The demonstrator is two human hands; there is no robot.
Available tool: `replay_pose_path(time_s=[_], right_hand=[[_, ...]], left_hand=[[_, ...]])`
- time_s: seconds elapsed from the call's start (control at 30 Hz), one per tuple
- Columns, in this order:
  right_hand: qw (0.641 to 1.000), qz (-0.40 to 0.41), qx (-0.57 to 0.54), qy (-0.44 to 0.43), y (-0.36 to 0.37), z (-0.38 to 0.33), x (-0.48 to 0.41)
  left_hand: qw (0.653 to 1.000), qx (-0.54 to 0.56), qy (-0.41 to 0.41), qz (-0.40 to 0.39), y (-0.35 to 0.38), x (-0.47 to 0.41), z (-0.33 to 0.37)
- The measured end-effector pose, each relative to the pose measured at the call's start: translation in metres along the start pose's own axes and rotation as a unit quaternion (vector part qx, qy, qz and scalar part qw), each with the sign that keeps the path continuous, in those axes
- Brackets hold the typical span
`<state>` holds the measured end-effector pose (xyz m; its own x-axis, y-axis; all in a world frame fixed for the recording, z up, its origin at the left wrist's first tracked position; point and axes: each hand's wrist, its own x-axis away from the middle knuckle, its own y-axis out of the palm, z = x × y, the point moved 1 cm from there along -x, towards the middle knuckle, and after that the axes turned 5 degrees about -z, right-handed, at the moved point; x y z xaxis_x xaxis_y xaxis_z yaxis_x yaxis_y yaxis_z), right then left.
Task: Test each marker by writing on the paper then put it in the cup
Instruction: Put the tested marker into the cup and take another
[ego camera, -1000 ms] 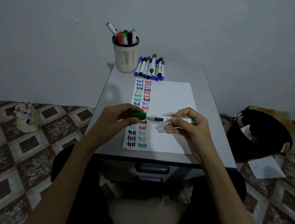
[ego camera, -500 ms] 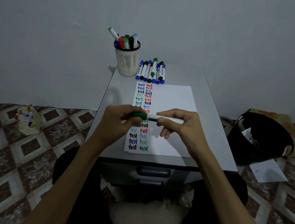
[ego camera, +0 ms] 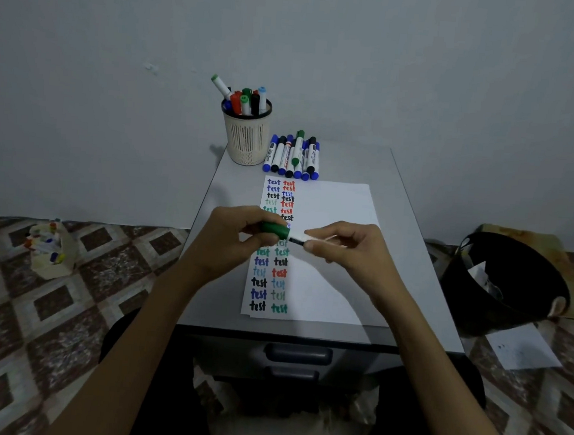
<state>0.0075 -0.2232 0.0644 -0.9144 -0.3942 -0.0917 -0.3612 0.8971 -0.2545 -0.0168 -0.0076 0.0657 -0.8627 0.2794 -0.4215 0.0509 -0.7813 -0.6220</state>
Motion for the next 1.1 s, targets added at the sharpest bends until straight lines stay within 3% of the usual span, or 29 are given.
replay_pose_path(time_s=[0.23,0.33,0.5,0.7,0.93,1.1], right_hand=[[0.978,-0.024,0.206,-0.018,0.008,0.005,-0.02],[0.968,-0.044,0.246,-0.03,0.013,0.008,-0.031],[0.959,-0.022,0.283,-0.019,0.011,0.018,-0.062],[0.966,0.068,0.236,-0.078,0.004,0.006,-0.104],[0.962,0.097,0.208,-0.15,0.007,-0.012,-0.168],[0.945,0.169,0.187,-0.207,0.008,-0.048,-0.219]], left_hand=[[0.999,0.037,-0.015,0.034,0.011,-0.001,-0.018],[0.997,0.043,-0.01,0.057,0.018,-0.006,-0.024],[0.988,-0.029,-0.134,0.07,0.033,0.0,-0.052],[0.964,-0.188,-0.19,-0.007,0.045,-0.003,-0.059],[0.955,-0.227,-0.19,-0.029,0.049,-0.004,-0.067],[0.951,-0.241,-0.192,-0.03,0.048,-0.004,-0.066]])
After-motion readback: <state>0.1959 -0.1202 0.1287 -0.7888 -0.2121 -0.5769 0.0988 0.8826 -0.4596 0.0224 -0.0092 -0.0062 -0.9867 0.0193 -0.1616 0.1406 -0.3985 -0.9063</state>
